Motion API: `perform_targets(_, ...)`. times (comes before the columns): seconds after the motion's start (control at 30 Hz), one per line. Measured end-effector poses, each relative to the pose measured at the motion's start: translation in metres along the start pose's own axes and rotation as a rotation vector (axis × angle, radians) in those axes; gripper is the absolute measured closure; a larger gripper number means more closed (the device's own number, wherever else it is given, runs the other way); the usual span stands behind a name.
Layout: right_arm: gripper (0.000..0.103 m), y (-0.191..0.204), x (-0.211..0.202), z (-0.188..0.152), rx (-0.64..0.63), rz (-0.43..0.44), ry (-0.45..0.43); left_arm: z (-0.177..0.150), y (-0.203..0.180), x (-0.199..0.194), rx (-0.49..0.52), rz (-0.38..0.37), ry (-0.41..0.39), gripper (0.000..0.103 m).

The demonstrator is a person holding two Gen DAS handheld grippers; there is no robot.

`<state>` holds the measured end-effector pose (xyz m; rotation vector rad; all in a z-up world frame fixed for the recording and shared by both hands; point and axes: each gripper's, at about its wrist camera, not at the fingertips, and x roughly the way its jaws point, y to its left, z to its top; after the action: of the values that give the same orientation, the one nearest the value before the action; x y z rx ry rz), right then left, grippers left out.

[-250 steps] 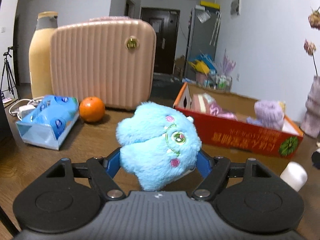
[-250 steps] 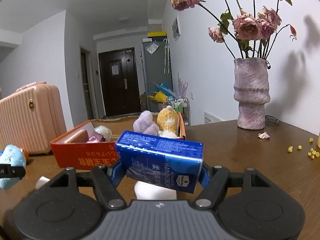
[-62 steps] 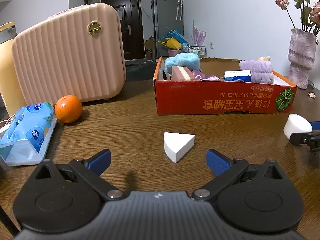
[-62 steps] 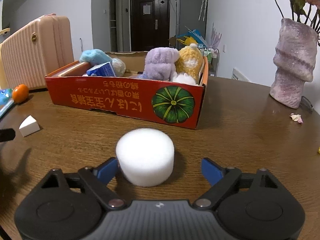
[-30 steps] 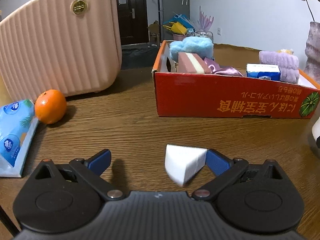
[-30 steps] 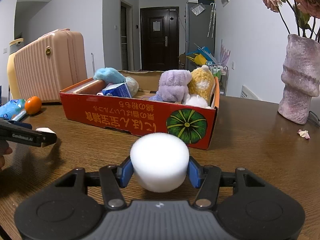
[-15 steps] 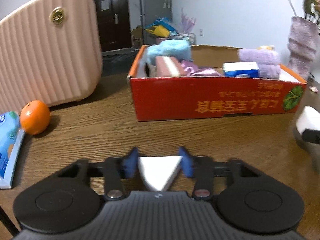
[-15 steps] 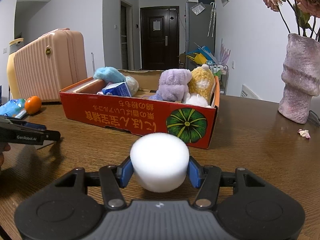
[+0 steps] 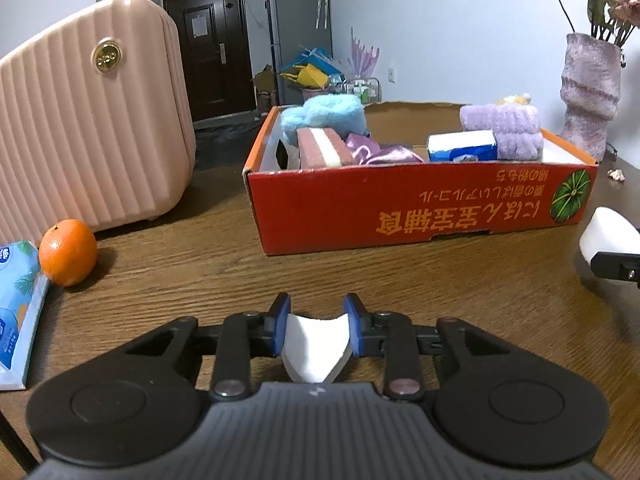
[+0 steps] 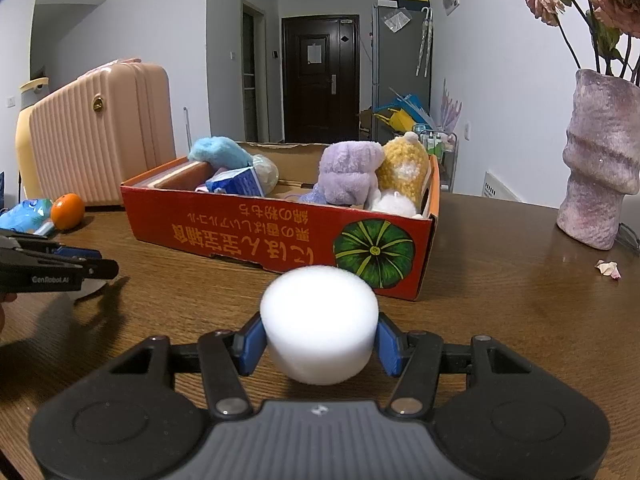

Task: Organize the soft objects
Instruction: 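Lift and carry the foam wedge and foam cylinder in both tools over the box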

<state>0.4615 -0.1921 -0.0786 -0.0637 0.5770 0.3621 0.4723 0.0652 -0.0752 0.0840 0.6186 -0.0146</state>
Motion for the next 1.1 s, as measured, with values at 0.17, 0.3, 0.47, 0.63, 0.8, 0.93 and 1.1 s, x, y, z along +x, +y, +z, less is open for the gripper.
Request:
perform_targets(0.17, 0.047, 0.002, -0.004, 0.001, -0.01, -0.002, -0.031, 0.003, -0.003, -0.01, -0.002, 0.01, -0.066, 0.073)
perform_targets(0.3, 0.047, 0.006, -0.003, 0.007, 0.007, -0.002, -0.069, 0.011, -0.009, -0.019, -0.014, 0.004, -0.129, 0.073)
perform_targets(0.47, 0.047, 0.02, -0.005, 0.013, 0.0, -0.005, -0.134, 0.022, -0.021, -0.024, -0.019, -0.008, -0.198, 0.073)
perform_targets(0.63, 0.047, 0.032, -0.007, 0.021, 0.001, 0.003, -0.24, 0.042, -0.034, -0.029, -0.051, -0.01, -0.283, 0.073)
perform_targets(0.8, 0.047, 0.036, -0.003, 0.031, 0.032, 0.02, -0.314, 0.063, -0.047, -0.027, -0.082, -0.007, -0.354, 0.073)
perform_targets(0.93, 0.047, 0.037, 0.006, 0.04, 0.043, 0.01, -0.366, 0.079, -0.054, -0.017, -0.125, 0.002, -0.372, 0.073)
perform_targets(1.1, 0.047, 0.036, 0.018, 0.05, 0.054, -0.026, -0.429, 0.094, -0.052, -0.002, -0.186, 0.04, -0.365, 0.073)
